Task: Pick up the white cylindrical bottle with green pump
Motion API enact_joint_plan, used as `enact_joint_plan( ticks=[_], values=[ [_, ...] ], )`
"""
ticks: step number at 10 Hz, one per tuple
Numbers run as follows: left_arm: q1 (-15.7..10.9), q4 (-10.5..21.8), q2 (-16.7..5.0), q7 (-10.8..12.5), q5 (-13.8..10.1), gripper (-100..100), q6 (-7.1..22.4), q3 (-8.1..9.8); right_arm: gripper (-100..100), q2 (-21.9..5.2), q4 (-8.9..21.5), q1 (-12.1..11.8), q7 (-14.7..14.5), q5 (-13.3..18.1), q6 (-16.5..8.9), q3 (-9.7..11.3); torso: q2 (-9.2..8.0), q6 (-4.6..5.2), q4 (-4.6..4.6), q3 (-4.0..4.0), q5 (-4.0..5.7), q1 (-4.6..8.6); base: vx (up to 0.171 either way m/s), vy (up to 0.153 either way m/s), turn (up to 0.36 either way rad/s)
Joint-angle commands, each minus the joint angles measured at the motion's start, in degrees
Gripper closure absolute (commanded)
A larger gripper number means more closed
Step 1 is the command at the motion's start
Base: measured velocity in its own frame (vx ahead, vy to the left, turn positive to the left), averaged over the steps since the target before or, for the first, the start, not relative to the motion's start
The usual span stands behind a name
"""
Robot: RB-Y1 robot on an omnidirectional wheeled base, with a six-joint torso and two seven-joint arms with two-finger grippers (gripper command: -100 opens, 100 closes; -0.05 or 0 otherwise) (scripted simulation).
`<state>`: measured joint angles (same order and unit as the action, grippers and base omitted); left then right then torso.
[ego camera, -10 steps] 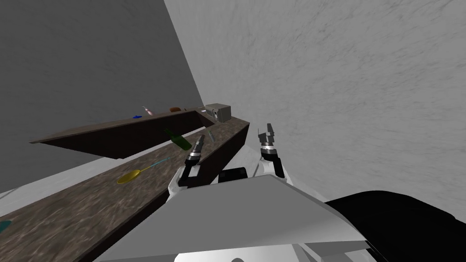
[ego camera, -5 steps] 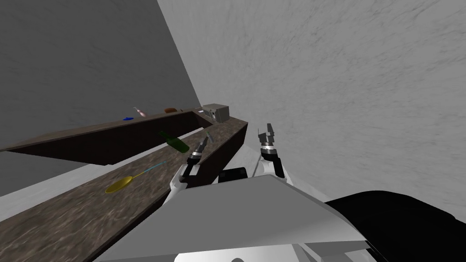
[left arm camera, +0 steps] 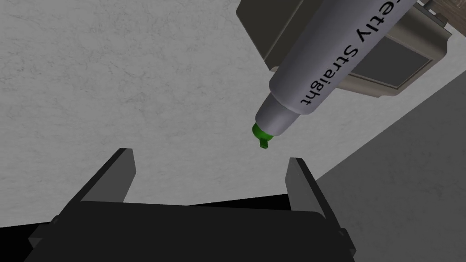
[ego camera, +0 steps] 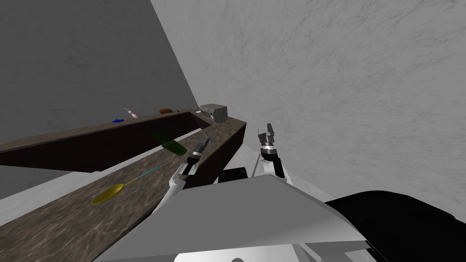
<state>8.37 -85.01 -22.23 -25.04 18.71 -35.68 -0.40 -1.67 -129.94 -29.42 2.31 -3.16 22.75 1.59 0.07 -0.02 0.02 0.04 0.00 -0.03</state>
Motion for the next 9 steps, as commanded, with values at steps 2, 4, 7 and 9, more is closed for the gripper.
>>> enact_joint_plan(
  ticks=[2, 4, 7, 9],
  values=[
    [-1.5, 3.9, -1.4, -1.4, 1.4, -100, 0.0, -0.03, 0, 0.0, 0.0, 0.0, 0.0, 0.0, 0.0, 0.0, -0.01, -0.02, 0.00, -0.01, 0.00, 0.01, 0.009, 0.008, -0.056],
    [-3.1, 7.6, -2.9, -3.0, 3.1, -100, 0.0, -0.13, 0, 0.0, 0.0, 0.0, 0.0, 0.0, 0.0, 0.0, -0.01, -0.01, 0.00, 0.00, 0.00, 0.01, 0.014, 0.008, -0.085],
    [-5.0, 12.1, -4.7, -4.9, 5.1, -100, 0.0, -0.26, 0, 0.0, 0.0, 0.0, 0.0, 0.0, 0.0, 0.0, -0.06, -0.01, -0.01, -0.03, 0.00, 0.02, -0.002, 0.007, -0.060],
    [-5.6, 13.3, -5.2, -5.4, 5.6, -100, 0.0, -0.30, 0, 0.0, 0.0, 0.0, 0.0, 0.0, 0.0, 0.0, -0.08, -0.02, -0.02, -0.04, 0.01, 0.02, -0.005, 0.006, -0.025]
  ],
)
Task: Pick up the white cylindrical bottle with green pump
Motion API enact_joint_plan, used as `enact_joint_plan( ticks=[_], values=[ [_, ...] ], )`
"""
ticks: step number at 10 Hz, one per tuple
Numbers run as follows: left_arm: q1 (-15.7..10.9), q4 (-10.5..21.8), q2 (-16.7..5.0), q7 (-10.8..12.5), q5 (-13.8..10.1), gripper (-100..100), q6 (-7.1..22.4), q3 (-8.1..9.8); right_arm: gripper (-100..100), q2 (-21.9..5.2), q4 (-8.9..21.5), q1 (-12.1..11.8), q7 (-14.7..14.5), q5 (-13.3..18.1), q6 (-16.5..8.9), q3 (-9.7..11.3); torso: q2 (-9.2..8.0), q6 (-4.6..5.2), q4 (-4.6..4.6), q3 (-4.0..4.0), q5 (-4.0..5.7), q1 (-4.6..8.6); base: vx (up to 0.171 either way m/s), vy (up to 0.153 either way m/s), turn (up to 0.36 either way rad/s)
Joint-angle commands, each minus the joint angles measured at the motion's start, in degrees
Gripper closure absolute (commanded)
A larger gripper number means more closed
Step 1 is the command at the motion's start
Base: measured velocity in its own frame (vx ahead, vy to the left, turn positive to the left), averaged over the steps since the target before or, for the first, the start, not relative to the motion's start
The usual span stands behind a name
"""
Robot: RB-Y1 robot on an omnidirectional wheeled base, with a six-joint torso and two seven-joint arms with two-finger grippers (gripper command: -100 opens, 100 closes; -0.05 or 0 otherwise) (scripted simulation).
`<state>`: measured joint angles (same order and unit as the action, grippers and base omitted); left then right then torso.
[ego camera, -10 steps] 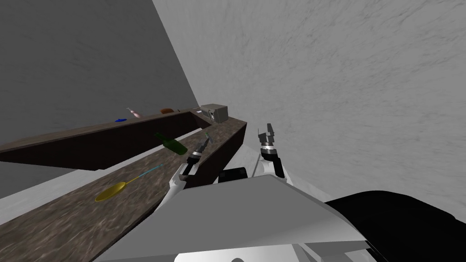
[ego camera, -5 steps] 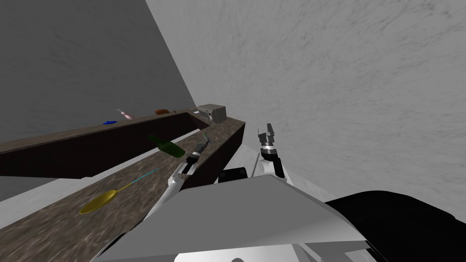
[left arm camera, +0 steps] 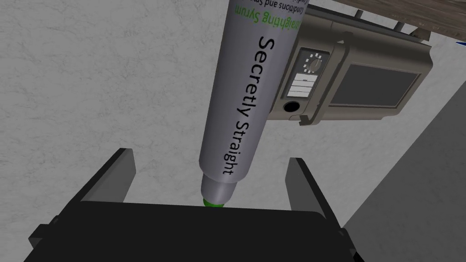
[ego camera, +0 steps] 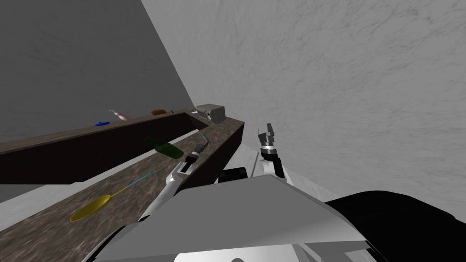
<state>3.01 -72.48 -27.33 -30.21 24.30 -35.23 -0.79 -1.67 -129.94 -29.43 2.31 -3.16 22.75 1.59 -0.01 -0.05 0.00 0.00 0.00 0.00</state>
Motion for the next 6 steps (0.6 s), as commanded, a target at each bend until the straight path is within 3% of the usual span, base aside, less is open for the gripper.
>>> enact_joint_plan(
  ticks=[1, 3, 4, 5, 6],
  values=[
    [-0.6, 1.8, -0.5, -0.7, 0.5, -100, -0.5, 0.06, 0, 0.0, 0.0, 0.0, 0.0, 0.0, 0.0, 0.0, 0.00, 0.00, 0.00, 0.00, 0.00, 0.00, 0.003, 0.001, -0.051],
    [-1.6, 3.8, -1.4, -1.6, 1.5, -100, -0.5, -0.02, 0, 0.0, 0.0, 0.0, 0.0, 0.0, 0.0, 0.0, 0.02, 0.01, 0.00, 0.01, 0.01, 0.01, -0.001, 0.004, -0.046],
    [-1.3, 3.1, -1.3, -1.2, 1.3, -100, -0.4, 0.00, 0, 0.0, 0.0, 0.0, 0.0, 0.0, 0.0, 0.0, 0.01, 0.00, 0.00, 0.01, 0.00, 0.00, 0.000, 0.000, 0.000],
    [-1.3, 3.3, -1.3, -1.3, 1.3, 0, -0.4, 0.00, 0, 0.0, 0.0, 0.0, 0.0, 0.0, 0.0, 0.0, 0.00, 0.00, 0.00, 0.00, 0.00, 0.02, 0.000, 0.000, 0.000],
    [-1.3, 3.3, -1.3, -1.3, 1.3, -100, -0.4, 0.00, 0, 0.0, 0.0, 0.0, 0.0, 0.0, 0.0, 0.0, 0.00, 0.00, 0.00, 0.00, 0.01, 0.03, 0.000, 0.000, 0.000]
  ],
)
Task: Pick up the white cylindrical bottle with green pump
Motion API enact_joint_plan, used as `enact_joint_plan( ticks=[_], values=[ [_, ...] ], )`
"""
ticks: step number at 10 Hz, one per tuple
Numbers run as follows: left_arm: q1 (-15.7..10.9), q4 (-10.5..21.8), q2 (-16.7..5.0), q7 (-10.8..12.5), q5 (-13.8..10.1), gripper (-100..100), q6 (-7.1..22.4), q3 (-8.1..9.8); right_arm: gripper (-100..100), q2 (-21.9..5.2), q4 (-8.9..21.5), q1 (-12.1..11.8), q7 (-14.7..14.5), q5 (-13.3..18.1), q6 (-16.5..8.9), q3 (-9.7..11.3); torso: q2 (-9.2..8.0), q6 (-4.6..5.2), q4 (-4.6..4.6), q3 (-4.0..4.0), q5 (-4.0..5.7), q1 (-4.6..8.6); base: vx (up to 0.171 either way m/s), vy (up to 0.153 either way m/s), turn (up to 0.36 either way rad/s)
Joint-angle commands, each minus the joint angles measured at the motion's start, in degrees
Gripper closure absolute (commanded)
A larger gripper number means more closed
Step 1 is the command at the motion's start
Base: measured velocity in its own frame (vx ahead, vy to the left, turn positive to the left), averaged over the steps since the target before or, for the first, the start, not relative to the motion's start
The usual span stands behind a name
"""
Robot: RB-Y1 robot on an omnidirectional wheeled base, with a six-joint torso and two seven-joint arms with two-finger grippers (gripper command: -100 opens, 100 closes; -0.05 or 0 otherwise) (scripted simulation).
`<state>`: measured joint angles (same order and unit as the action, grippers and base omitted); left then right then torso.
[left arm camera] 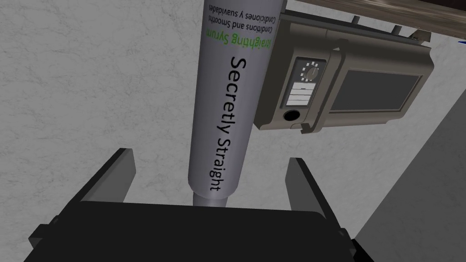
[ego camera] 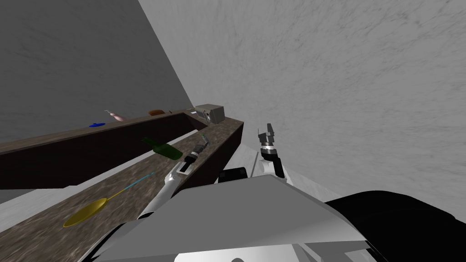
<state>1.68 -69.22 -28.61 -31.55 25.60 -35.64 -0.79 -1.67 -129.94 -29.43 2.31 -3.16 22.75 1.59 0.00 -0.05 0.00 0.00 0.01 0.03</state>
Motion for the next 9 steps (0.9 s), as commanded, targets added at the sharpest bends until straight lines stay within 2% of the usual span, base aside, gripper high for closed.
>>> enact_joint_plan(
  ticks=[1, 5, 6, 7, 9],
  values=[
    [0.0, 0.0, 0.0, 0.0, 0.0, 100, 0.0, 0.00, 0, 0.0, 0.0, 0.0, 0.0, 0.0, 0.0, 0.0, 0.00, 0.00, 0.00, 0.00, 0.00, 0.00, 0.000, 0.000, 0.000],
    [0.0, 0.0, 0.0, 0.0, 0.0, 100, 0.0, 0.00, 0, 0.0, 0.0, 0.0, 0.0, 0.0, 0.0, 0.0, 0.00, 0.00, 0.00, 0.00, 0.00, 0.00, 0.000, 0.000, 0.000],
    [0.0, 0.0, 0.0, 0.0, 0.0, 0, 0.0, 0.00, 0, 0.0, 0.0, 0.0, 0.0, 0.0, 0.0, 0.0, 0.00, 0.00, 0.00, 0.00, 0.00, 0.00, 0.000, 0.000, 0.000],
    [-0.3, -0.7, -1.6, 0.1, 0.5, -100, 0.8, 0.34, 0, 0.0, 0.0, 0.0, 0.0, 0.0, 0.0, 0.0, 0.00, 0.00, 0.00, 0.00, 0.00, 0.00, 0.009, -0.040, 0.005],
    [-0.6, -1.5, -3.6, 0.2, 1.1, -100, 1.8, 0.75, 0, 0.0, 0.0, 0.0, 0.0, 0.0, 0.0, 0.0, 0.09, 0.01, 0.01, 0.05, 0.06, 0.25, 0.022, -0.078, 0.008]
  ],
)
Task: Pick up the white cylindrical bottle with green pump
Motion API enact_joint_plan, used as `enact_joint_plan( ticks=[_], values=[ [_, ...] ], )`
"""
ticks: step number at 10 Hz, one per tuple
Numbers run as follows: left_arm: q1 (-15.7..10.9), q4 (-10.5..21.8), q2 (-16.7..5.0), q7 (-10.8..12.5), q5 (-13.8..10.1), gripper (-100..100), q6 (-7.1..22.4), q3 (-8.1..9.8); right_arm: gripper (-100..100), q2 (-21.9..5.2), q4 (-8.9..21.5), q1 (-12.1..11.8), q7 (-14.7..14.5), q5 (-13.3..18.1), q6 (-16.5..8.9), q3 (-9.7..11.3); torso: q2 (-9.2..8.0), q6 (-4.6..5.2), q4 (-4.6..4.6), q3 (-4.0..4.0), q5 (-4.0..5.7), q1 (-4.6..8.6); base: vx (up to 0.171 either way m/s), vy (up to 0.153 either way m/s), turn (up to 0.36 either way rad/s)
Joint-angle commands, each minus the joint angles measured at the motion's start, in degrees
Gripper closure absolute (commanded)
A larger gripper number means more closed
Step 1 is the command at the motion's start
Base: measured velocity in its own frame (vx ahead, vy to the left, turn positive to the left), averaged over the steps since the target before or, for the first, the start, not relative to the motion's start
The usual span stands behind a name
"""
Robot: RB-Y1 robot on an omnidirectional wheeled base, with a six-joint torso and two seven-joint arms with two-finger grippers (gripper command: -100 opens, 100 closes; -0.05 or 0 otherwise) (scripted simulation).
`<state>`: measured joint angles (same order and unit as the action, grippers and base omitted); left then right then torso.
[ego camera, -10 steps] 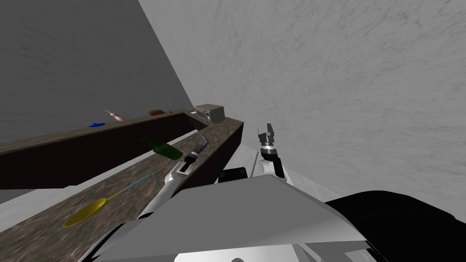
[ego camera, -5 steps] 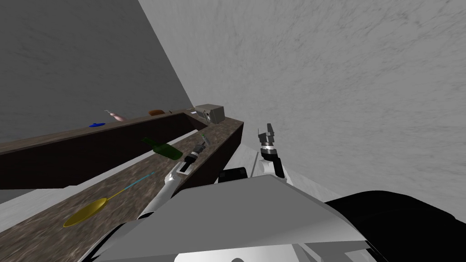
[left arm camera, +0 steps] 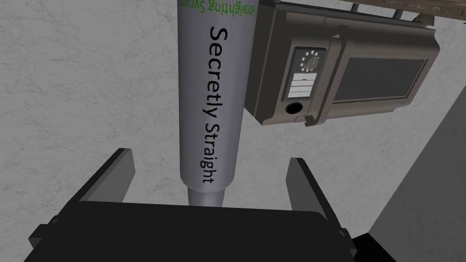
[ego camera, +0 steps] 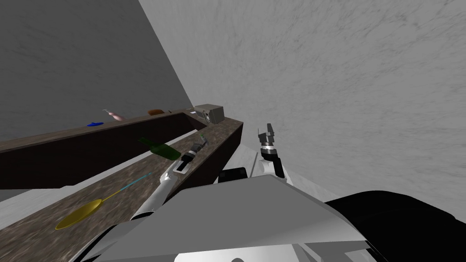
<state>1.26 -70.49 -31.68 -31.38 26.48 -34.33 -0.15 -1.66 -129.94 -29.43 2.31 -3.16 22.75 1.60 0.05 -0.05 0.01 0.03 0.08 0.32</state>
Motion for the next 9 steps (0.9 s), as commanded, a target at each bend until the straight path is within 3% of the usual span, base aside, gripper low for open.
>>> enact_joint_plan(
  ticks=[1, 2, 3, 4, 8, 9],
  values=[
    [0.0, 0.0, 0.0, 0.0, 0.0, -100, 0.0, 0.00, 0, 0.0, 0.0, 0.0, 0.0, 0.0, 0.0, 0.0, 0.00, 0.00, 0.00, 0.00, 0.00, 0.00, 0.000, -0.035, 0.006],
    [0.0, -0.1, -0.1, 0.0, 0.0, 0, 0.1, 0.03, 0, 0.0, 0.0, 0.0, 0.0, 0.0, 0.0, 0.0, -0.04, 0.00, -0.01, -0.02, -0.03, -0.13, 0.001, -0.007, 0.000],
    [0.0, -0.1, -0.1, 0.0, 0.0, -100, 0.1, 0.02, 0, 0.0, 0.0, 0.0, 0.0, 0.0, 0.0, 0.0, -0.05, 0.00, -0.01, -0.03, -0.05, -0.23, 0.000, 0.000, 0.000],
    [0.0, -0.1, -0.1, 0.0, 0.0, 100, 0.1, 0.02, 0, 0.0, 0.0, 0.0, 0.0, 0.0, 0.0, 0.0, -0.05, 0.00, -0.01, -0.03, -0.06, -0.27, 0.000, 0.000, 0.000],
    [0.1, 0.0, -0.1, 0.0, 0.0, 100, 0.1, 0.08, 0, 0.0, 0.0, 0.0, 0.0, 0.0, 0.0, 0.0, 0.05, 0.11, 0.00, 0.03, -0.07, -0.21, 0.000, 0.001, 0.005],
    [0.1, 0.0, -0.1, 0.0, 0.0, 0, 0.1, 0.08, 0, 0.0, 0.0, 0.0, 0.0, 0.0, 0.0, 0.0, 0.05, 0.11, 0.00, 0.03, -0.07, -0.21, 0.000, 0.000, 0.000]
  ],
)
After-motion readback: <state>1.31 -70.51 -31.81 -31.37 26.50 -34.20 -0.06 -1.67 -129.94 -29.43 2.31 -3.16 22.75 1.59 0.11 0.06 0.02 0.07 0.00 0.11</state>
